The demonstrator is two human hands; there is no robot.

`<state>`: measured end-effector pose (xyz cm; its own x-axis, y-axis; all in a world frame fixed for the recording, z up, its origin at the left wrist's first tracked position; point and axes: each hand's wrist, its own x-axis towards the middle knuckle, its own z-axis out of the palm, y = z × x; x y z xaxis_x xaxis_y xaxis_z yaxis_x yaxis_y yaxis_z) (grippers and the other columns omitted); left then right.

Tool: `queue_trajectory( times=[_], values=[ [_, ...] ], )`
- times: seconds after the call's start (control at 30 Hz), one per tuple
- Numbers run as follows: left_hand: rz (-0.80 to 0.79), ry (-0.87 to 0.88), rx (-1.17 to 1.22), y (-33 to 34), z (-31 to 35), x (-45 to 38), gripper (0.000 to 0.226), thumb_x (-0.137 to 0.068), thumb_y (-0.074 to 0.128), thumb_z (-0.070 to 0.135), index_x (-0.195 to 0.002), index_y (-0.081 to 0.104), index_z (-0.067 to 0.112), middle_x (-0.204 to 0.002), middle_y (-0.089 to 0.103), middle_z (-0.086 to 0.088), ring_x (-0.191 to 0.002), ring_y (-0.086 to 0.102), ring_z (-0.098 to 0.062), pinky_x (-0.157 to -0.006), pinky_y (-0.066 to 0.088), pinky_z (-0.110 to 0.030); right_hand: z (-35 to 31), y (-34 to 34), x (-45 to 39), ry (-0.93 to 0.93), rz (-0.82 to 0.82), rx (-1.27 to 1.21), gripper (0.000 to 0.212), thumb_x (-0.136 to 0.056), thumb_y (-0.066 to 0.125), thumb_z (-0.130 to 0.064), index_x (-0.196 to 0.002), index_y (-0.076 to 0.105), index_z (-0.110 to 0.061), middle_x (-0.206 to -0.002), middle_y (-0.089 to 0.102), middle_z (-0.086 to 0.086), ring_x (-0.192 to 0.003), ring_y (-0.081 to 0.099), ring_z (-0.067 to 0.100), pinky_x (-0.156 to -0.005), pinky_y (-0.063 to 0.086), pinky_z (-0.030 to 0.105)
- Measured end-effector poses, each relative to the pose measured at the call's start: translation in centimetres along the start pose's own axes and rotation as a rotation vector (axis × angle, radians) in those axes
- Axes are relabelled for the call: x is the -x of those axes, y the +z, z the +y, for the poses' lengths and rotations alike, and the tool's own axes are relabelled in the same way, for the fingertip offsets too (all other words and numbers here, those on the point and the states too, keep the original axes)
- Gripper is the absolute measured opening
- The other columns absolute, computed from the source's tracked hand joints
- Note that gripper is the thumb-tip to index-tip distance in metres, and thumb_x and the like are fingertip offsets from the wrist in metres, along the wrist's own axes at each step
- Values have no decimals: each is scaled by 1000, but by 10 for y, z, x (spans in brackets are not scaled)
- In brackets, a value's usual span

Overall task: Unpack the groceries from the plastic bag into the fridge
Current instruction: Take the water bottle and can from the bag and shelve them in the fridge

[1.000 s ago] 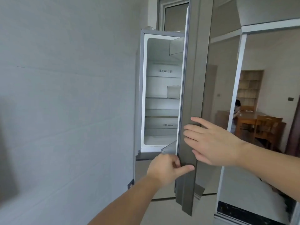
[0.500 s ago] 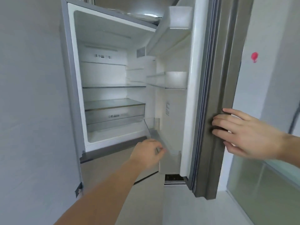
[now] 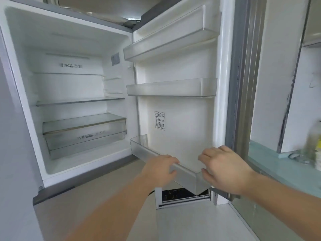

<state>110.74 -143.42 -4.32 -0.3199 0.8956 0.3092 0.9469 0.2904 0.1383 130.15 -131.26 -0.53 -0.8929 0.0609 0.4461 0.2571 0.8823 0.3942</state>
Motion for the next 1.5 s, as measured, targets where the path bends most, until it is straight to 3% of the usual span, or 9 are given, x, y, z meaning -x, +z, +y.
queue_trajectory(
  times=[0.13, 0.23, 0.37, 0.57, 0.67, 0.73, 1.03, 1.2, 1.5],
  values=[
    [2, -34, -54, 10, 9, -37, 39, -94, 48, 25, -132, 54, 30, -130, 59, 7, -117, 55, -16, -95, 46, -32, -4, 33, -16, 179, -229, -66, 22, -93, 45, -21, -112, 54, -17, -108, 56, 3, -97, 54, 26, -84, 35, 34],
    [21, -45, -76, 15, 12, -66, 36, -96, 44, 22, -128, 57, 30, -128, 61, 6, -117, 55, -18, -95, 45, -34, 14, 49, -23, 244, -282, -29, 27, -85, 48, -6, -109, 54, -16, -97, 51, 5, -83, 48, 27, -88, 37, 35],
    [20, -7, -101, 23, 10, -107, 32, -98, 43, 23, -124, 61, 28, -124, 63, 5, -116, 55, -19, -95, 43, -33, 51, 64, -27, 295, -300, 12, 32, -79, 42, 6, -96, 50, -20, -81, 39, -1, -75, 40, 26, -75, 31, 30],
    [-10, 63, -58, 37, 8, -170, 21, -91, 50, 23, -101, 67, 29, -108, 68, 7, -104, 60, -19, -79, 43, -28, 97, 90, -41, 433, -405, 53, 32, -83, 40, 3, -102, 53, -19, -89, 43, 0, -81, 48, 27, -71, 28, 30],
    [-13, 82, -46, 43, 4, -197, 13, -91, 54, 30, -93, 67, 29, -102, 68, 6, -98, 61, -19, -72, 40, -27, 116, 102, -52, 514, -414, 7, 12, -93, 38, -13, -96, 49, -18, -97, 49, 1, -90, 55, 25, -70, 30, 29],
    [-14, 88, -27, 48, 0, -213, 14, -91, 53, 28, -92, 67, 29, -100, 68, 6, -95, 62, -20, -71, 40, -27, 129, 115, -59, 558, -422, -22, 20, -95, 38, -23, -107, 53, -17, -111, 54, 2, -97, 58, 26, -70, 35, 30],
    [23, 79, 26, 73, -7, -255, 28, -92, 46, 13, -106, 66, 27, -107, 66, 3, -102, 61, -23, -74, 41, -27, 175, 159, -78, 713, -466, -222, 32, -87, 44, -14, -118, 50, -17, -123, 50, -1, -112, 55, 22, -81, 44, 30],
    [23, 114, 49, 74, -11, -260, 27, -94, 45, 18, -107, 66, 29, -110, 66, 4, -103, 59, -21, -74, 40, -26, 174, 166, -84, 759, -434, -216, 30, -90, 44, -15, -119, 50, -17, -124, 49, 0, -111, 55, 22, -76, 42, 28],
    [-26, 274, 180, 67, 1, -267, 41, -89, 53, 36, -130, 51, 31, -126, 55, 7, -116, 51, -18, -92, 44, -33, 170, 140, -61, 825, -419, -90, 49, -90, 47, -31, -138, 38, -24, -138, 45, -3, -119, 52, 22, -95, 45, 36]
  ],
)
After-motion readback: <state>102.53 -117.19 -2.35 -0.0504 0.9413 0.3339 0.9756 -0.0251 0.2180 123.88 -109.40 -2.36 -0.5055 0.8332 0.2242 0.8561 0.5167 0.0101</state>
